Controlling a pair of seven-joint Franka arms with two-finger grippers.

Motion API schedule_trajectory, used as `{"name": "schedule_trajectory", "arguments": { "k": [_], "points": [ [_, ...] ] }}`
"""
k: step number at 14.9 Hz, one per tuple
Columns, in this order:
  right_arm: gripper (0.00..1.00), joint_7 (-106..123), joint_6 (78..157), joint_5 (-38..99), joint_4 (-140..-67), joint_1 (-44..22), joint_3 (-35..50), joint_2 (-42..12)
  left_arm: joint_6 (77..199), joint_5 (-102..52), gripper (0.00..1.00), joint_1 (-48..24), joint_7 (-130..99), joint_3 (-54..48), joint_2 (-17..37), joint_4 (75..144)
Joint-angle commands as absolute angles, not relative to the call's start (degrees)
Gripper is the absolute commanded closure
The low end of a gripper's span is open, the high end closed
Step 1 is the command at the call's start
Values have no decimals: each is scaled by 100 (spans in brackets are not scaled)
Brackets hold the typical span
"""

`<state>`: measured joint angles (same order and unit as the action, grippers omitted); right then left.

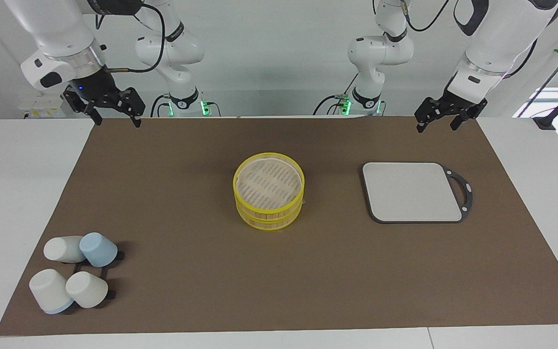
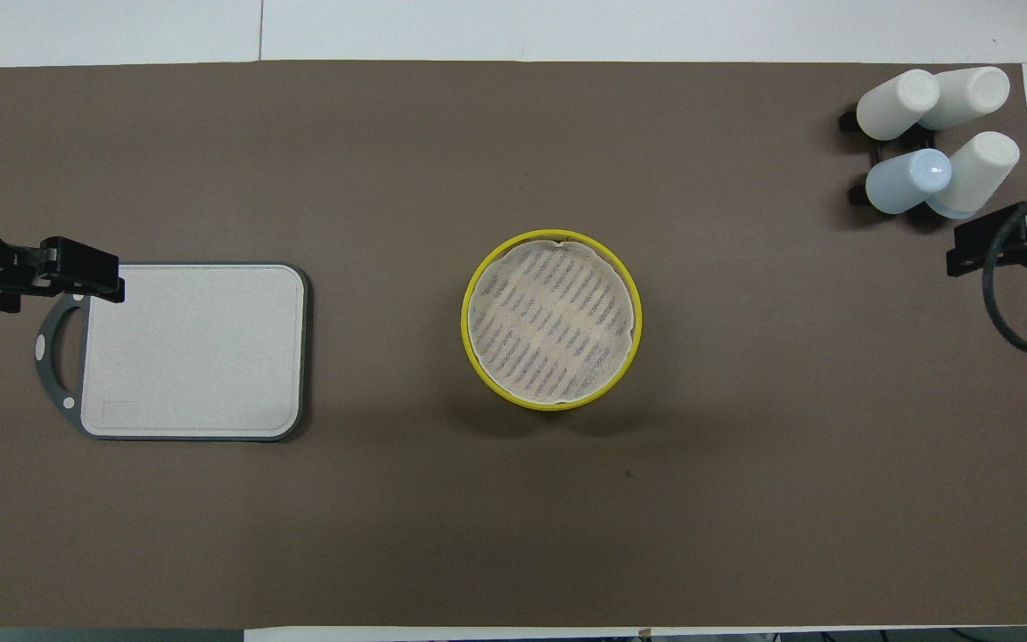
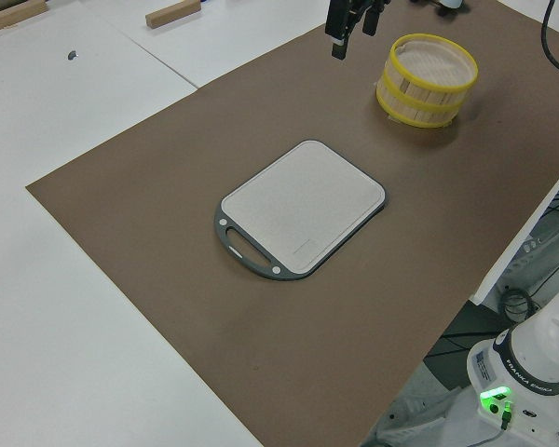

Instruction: Place bun in steamer

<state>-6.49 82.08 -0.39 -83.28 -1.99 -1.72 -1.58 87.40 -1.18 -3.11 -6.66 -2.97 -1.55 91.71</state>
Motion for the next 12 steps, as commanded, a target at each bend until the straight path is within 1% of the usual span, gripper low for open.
{"name": "schedule_trajectory", "arguments": {
  "k": [1,12],
  "points": [
    [0,-527,8227,-18,-8253,-123,-141,-193,8807,-185,0,-229,-571,-334,-149,9176],
    [0,-527,8279,-53,-8262,-132,-132,-176,8807,-185,0,-229,-571,-334,-149,9176]
  ]
}}
